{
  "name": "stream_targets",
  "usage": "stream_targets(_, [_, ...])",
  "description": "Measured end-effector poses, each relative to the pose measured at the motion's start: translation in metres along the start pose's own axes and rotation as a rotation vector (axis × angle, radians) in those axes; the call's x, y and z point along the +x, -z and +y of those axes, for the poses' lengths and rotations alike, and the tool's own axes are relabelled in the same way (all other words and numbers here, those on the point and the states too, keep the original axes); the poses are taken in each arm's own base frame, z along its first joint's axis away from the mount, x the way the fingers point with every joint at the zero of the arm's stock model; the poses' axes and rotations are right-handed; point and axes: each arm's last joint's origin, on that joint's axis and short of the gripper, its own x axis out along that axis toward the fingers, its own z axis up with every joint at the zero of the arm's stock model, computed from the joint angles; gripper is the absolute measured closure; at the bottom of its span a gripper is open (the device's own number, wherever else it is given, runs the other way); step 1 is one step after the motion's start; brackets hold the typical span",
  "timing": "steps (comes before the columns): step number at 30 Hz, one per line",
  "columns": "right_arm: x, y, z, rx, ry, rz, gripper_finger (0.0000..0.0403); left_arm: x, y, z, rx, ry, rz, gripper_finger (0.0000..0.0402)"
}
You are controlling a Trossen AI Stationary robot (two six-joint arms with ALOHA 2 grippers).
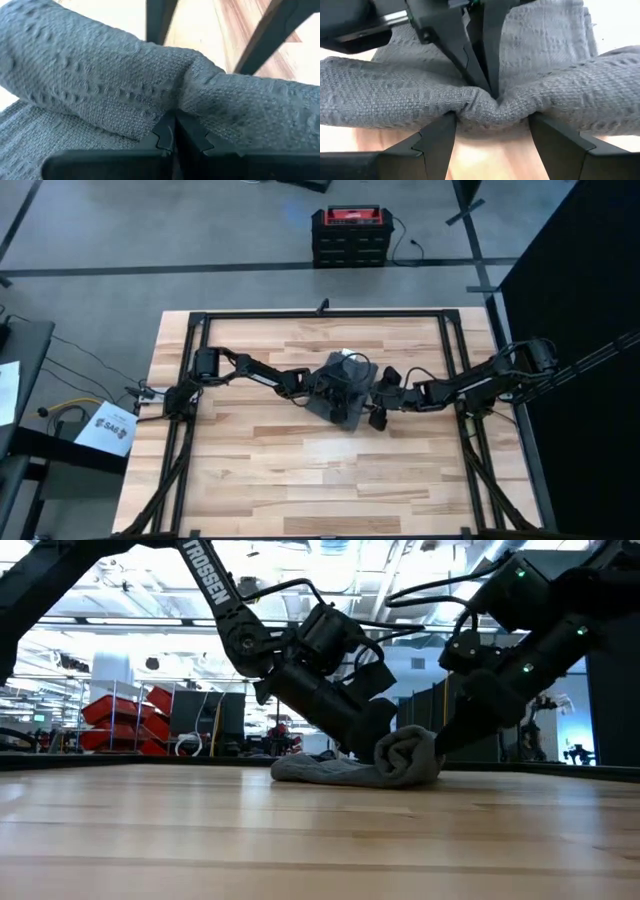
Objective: Roll towel
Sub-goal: Roll the gray towel
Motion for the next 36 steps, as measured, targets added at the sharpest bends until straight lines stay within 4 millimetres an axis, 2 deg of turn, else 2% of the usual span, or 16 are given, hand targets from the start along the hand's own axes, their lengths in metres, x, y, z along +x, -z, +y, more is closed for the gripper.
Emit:
stream_targets(7, [0.002, -0.004, -0.006, -0.032, 0.021, 0.004, 0.0163, 0.0, 0.001, 0.003, 0.003, -0.005, 0.005, 0.0402])
stream_targets(11, [-0.007, -0.003, -0.004, -0.043, 0.019, 0.027, 0.0163, 0.0, 0.002, 0.006, -0.002, -0.001, 0.015, 0.0402])
stream_targets(14, [-0.019, 0.003, -0.004, -0.029, 0.025, 0.098, 0.0163, -0.001, 0.003, 0.006, -0.003, -0.002, 0.016, 0.0402])
stream_targets(17, [-0.023, 0.015, -0.005, -0.037, 0.047, 0.206, 0.0163, 0.001, 0.005, 0.007, -0.044, -0.006, 0.012, 0.0402])
stream_targets(21, [-0.009, 0.021, -0.001, -0.068, 0.028, 0.238, 0.0163, 0.009, 0.01, 0.007, -0.153, -0.014, -0.034, 0.0402])
stream_targets(25, [0.006, 0.025, 0.001, -0.087, 0.007, 0.253, 0.0163, 0.02, 0.012, -0.002, -0.21, -0.005, -0.1, 0.0402])
stream_targets(28, [0.004, 0.026, 0.002, -0.108, 0.006, 0.262, 0.0163, 0.026, 0.012, -0.006, -0.227, 0.003, -0.106, 0.0402])
stream_targets(36, [-0.003, 0.018, -0.001, -0.143, -0.038, 0.214, 0.0163, 0.026, 0.01, -0.015, -0.178, 0.014, -0.133, 0.0402])
